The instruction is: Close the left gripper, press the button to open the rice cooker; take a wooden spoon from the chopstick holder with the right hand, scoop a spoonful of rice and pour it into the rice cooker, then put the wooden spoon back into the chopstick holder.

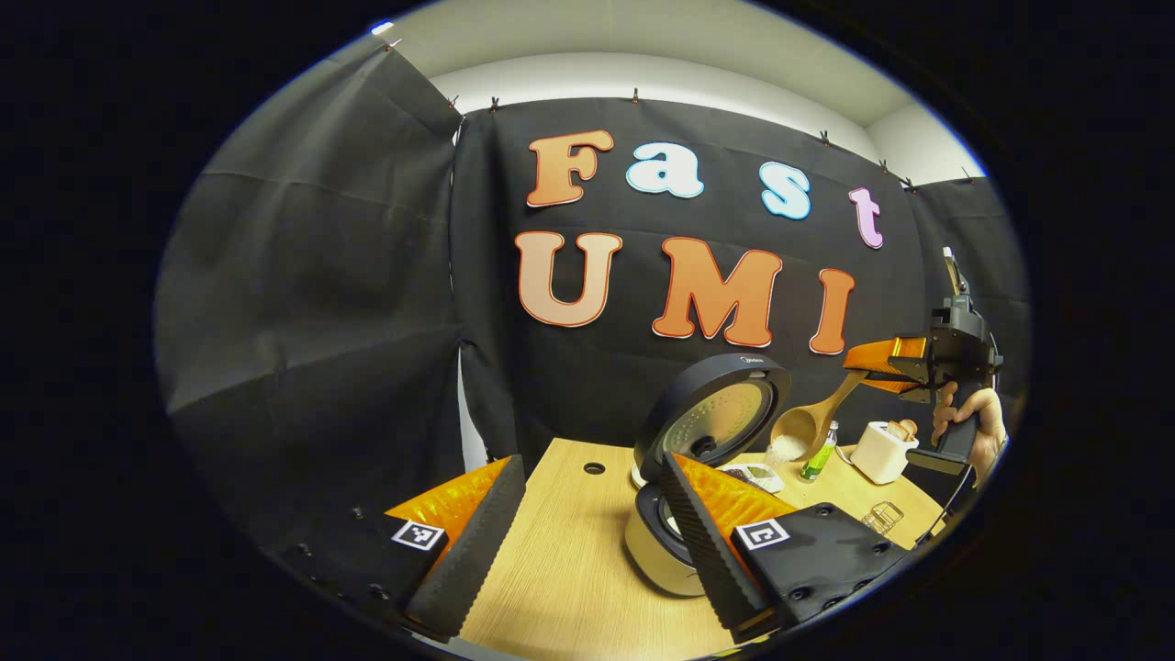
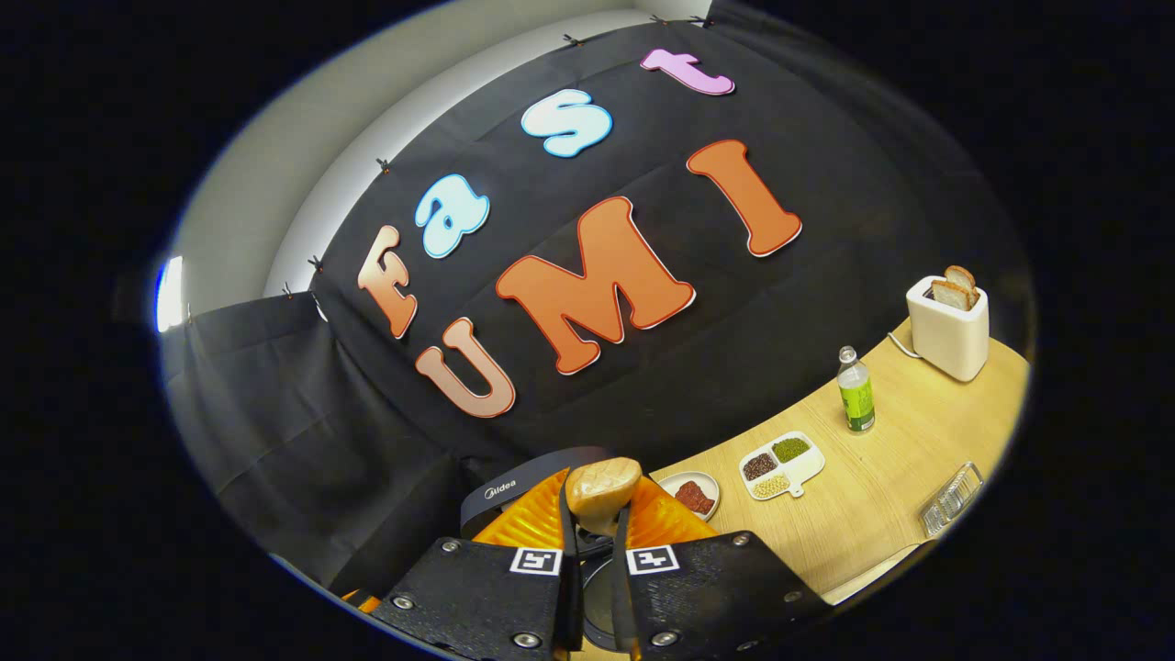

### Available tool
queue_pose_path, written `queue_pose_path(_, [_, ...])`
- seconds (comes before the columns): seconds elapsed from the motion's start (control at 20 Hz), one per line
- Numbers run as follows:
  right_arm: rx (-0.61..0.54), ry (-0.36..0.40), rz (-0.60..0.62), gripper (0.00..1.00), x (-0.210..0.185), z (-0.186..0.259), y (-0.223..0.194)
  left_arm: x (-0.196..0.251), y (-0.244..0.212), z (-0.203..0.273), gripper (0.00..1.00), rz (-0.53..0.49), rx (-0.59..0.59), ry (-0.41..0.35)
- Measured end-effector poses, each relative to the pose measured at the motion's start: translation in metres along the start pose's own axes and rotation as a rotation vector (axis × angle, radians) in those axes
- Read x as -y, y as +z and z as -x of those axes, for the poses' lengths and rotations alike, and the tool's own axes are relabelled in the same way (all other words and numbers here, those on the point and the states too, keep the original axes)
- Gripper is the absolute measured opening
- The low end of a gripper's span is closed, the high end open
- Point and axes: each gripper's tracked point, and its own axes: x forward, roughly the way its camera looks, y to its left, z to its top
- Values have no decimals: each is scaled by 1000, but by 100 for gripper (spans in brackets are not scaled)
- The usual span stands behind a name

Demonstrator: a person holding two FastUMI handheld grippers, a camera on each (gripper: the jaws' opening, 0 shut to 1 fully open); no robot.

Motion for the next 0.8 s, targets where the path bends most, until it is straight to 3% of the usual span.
queue_pose_path(0.8, [8,51,305,11,-36,-5,-11,-3,-7,-7,98,-6,-19,-8])
